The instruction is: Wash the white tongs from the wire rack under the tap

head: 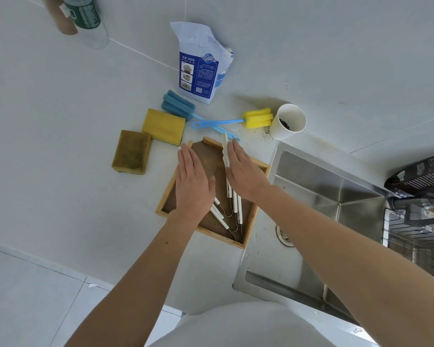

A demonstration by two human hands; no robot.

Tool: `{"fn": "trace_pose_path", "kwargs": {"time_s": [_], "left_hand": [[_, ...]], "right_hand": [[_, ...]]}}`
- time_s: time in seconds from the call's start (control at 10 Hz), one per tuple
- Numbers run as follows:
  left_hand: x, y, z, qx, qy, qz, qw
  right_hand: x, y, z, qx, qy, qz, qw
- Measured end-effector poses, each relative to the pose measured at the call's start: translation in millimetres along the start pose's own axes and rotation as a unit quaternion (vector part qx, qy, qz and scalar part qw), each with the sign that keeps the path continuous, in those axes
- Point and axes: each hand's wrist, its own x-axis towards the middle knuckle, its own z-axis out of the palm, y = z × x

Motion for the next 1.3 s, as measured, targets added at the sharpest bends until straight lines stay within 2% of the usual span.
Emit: {"fn": "trace_pose_path", "kwargs": {"time_s": [0.2,0.4,0.5,0.7,0.9,1.1,1.2,1.3], "left_hand": [[-11.2,-3.7,16.3,0.066,-0.008,0.038,0.997],[-12.6,-6.8,24.1,0.122,-0.039,0.065,0.990],[-12.9,-6.8,25.1,0.140,-0.041,0.065,0.987],[-21.7,-12.5,30.5,0.163,-0.051,0.069,0.983],[-22.3,-13.4,25.7,0.172,-0.054,0.075,0.981],[-36.9,-15.0,18.5,0.144,-0.074,0.085,0.983],[-43.2,-14.5,13.5,0.103,-0.086,0.093,0.987],[-51.4,-11.6,5.8,0.049,-0.088,0.114,0.988]], "right_hand": [[-14.9,11.0,18.7,-0.048,-0.016,-0.020,0.999],[-14.7,16.8,17.5,-0.142,-0.027,-0.049,0.988],[-14.4,15.9,16.1,-0.170,-0.017,-0.053,0.984],[-25.2,16.6,19.5,-0.235,-0.050,-0.069,0.968],[-25.8,4.9,19.1,-0.226,-0.066,-0.033,0.971],[-39.3,-1.3,13.4,-0.146,-0.084,-0.007,0.986],[-50.2,-1.1,11.8,-0.112,-0.058,0.010,0.992],[-68.5,3.9,8.3,-0.086,0.003,0.025,0.996]]}}
